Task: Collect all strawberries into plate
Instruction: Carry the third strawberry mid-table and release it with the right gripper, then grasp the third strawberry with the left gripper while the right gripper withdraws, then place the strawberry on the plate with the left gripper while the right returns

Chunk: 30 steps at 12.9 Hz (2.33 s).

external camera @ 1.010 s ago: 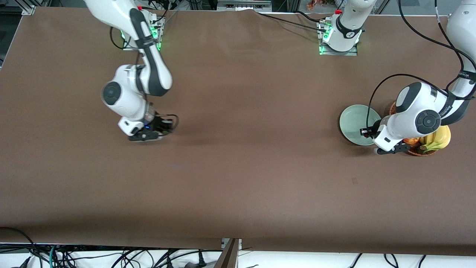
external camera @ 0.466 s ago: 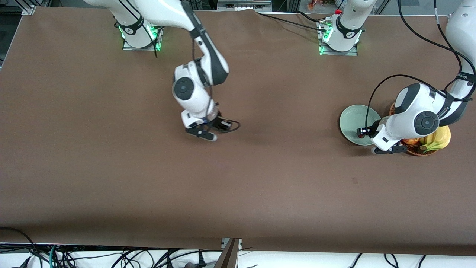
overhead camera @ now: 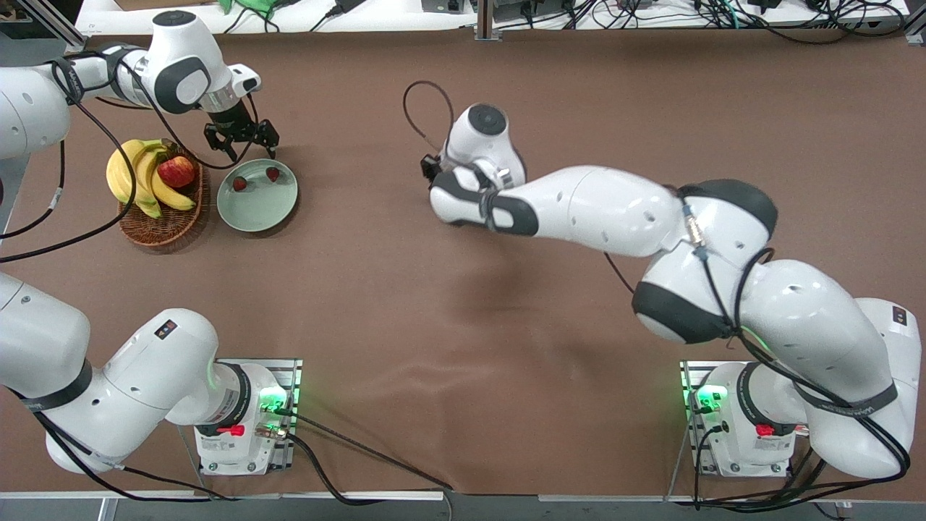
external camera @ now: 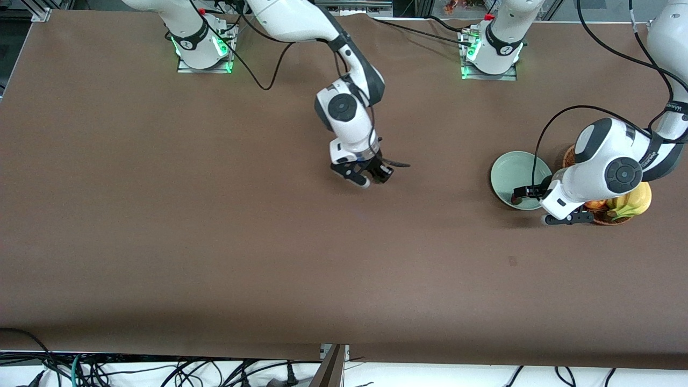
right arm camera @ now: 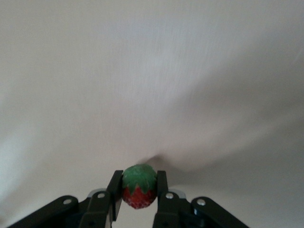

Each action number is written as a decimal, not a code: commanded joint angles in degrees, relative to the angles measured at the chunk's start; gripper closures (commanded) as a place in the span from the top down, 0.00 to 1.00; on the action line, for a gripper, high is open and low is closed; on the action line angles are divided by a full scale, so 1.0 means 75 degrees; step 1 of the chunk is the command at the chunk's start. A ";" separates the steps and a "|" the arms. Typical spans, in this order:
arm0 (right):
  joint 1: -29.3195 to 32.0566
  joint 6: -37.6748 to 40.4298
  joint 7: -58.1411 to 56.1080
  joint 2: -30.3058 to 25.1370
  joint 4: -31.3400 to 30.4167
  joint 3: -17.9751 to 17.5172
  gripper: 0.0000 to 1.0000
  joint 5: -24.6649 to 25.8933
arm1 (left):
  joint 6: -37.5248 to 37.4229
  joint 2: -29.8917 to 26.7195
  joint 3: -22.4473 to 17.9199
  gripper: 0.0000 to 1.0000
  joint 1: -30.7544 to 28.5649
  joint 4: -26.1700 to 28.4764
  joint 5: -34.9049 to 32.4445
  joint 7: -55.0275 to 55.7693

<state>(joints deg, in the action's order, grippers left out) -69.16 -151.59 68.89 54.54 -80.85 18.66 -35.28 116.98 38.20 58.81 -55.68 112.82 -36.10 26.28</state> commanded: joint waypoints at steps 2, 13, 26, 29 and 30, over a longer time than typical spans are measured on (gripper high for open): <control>-0.0294 -0.0261 0.0483 0.0381 0.0374 0.0125 0.79 -0.0053 | -0.0047 -0.0276 0.0374 1.00 -0.0077 0.0063 0.0020 0.0372; 0.0081 0.5463 -0.2421 -0.1574 0.0468 0.2910 1.00 -0.0030 | 0.0268 -0.0113 0.0491 1.00 0.2019 0.0063 -0.0004 0.3312; 0.2463 0.9490 -0.6185 -0.5123 0.0082 0.2831 1.00 0.2529 | 0.2367 0.0543 -0.1665 1.00 0.6591 0.0063 -0.0133 0.5648; 0.5346 0.9245 -0.6278 -0.6283 -0.0712 -0.0265 1.00 0.3576 | 0.2367 0.0673 -0.1770 0.91 0.6686 0.0063 -0.0133 0.5648; 0.5958 0.9093 -0.6580 -0.6612 -0.1122 -0.0807 1.00 0.3765 | 0.2356 0.0673 -0.1771 0.73 0.6686 0.0063 -0.0133 0.5660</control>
<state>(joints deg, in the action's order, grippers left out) -33.93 -80.72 21.80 11.87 -81.75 22.83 -10.12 134.26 43.12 46.32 -6.38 113.78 -36.08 68.42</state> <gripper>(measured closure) 0.000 0.070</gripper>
